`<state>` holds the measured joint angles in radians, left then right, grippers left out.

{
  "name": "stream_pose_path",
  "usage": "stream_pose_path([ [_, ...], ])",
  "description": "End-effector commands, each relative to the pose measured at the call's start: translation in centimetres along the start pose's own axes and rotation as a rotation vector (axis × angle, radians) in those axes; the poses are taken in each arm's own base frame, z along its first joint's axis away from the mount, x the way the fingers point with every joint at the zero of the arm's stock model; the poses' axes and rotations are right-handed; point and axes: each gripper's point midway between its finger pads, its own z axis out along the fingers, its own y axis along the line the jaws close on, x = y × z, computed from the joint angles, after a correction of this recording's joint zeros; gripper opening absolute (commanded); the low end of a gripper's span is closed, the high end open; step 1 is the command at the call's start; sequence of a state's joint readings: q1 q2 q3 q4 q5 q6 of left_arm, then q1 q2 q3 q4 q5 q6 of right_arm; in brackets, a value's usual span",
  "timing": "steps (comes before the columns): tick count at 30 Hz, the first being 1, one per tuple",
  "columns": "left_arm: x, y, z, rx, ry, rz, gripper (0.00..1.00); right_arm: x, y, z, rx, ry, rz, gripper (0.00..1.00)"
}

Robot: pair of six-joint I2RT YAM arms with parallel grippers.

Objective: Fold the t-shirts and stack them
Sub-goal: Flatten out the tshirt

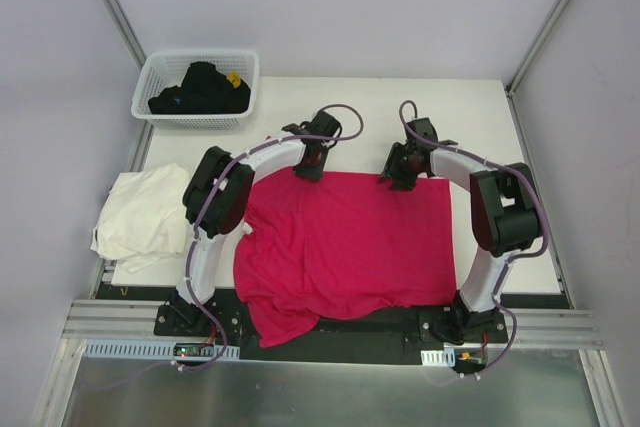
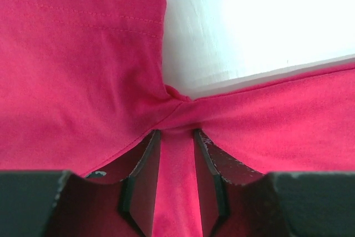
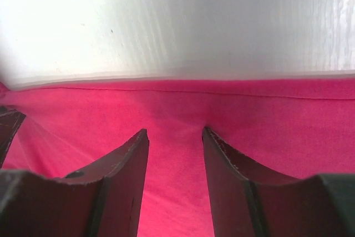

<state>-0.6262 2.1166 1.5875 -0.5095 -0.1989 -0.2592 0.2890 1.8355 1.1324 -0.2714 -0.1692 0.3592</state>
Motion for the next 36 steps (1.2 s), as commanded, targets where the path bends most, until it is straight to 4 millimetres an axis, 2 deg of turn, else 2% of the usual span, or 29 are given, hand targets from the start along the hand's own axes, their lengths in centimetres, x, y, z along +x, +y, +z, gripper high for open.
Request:
stream_pose_path([
  [1,-2.1,0.6,0.7,-0.016,-0.029,0.01,0.29,-0.9,-1.8,1.7,0.079,0.0,0.025,0.47],
  [9,-3.7,0.9,1.6,-0.006,-0.047,-0.011,0.29,-4.2,-0.5,2.6,0.074,-0.028,0.026,0.46],
  [10,-3.9,1.1,1.7,-0.007,-0.051,-0.015,0.29,-5.3,0.1,2.5,0.066,-0.048,0.022,0.46],
  [11,-4.0,1.1,1.8,-0.005,-0.05,-0.016,0.29,-5.4,-0.3,3.0,0.077,-0.041,0.02,0.46],
  [16,-6.0,1.6,1.5,-0.007,-0.092,-0.021,0.29,-7.5,-0.4,3.2,0.098,-0.051,0.02,0.46],
  [17,-6.4,1.8,1.5,-0.009,-0.099,-0.024,0.29,-8.5,0.0,2.9,0.088,-0.067,0.018,0.46],
  [19,-7.5,1.9,1.3,-0.008,-0.122,-0.023,0.29,-8.8,-0.4,3.2,0.109,-0.055,0.019,0.46],
  [20,-8.0,2.0,1.3,-0.005,-0.13,-0.026,0.3,-10.1,0.1,2.8,0.093,-0.077,0.02,0.46],
  [23,-9.7,2.2,0.9,0.003,-0.165,-0.029,0.3,-11.2,-0.1,3.0,0.105,-0.082,0.021,0.46],
  [24,-10.5,2.5,0.7,0.003,-0.182,-0.032,0.3,-12.4,0.5,2.6,0.096,-0.107,0.016,0.46],
  [28,-12.0,3.0,0.2,0.001,-0.216,-0.033,0.31,-14.4,0.8,2.9,0.09,-0.121,0.016,0.46],
  [31,-12.8,3.3,-0.2,0.002,-0.236,-0.033,0.31,-16.0,1.2,2.3,0.085,-0.146,0.006,0.46],
  [35,-13.4,3.6,-1.0,0.002,-0.254,-0.034,0.31,-16.3,1.3,1.7,0.075,-0.138,0.017,0.46],
  [36,-13.5,3.7,-1.7,0.009,-0.261,-0.038,0.31,-16.0,1.3,1.4,0.073,-0.132,0.02,0.46],
])
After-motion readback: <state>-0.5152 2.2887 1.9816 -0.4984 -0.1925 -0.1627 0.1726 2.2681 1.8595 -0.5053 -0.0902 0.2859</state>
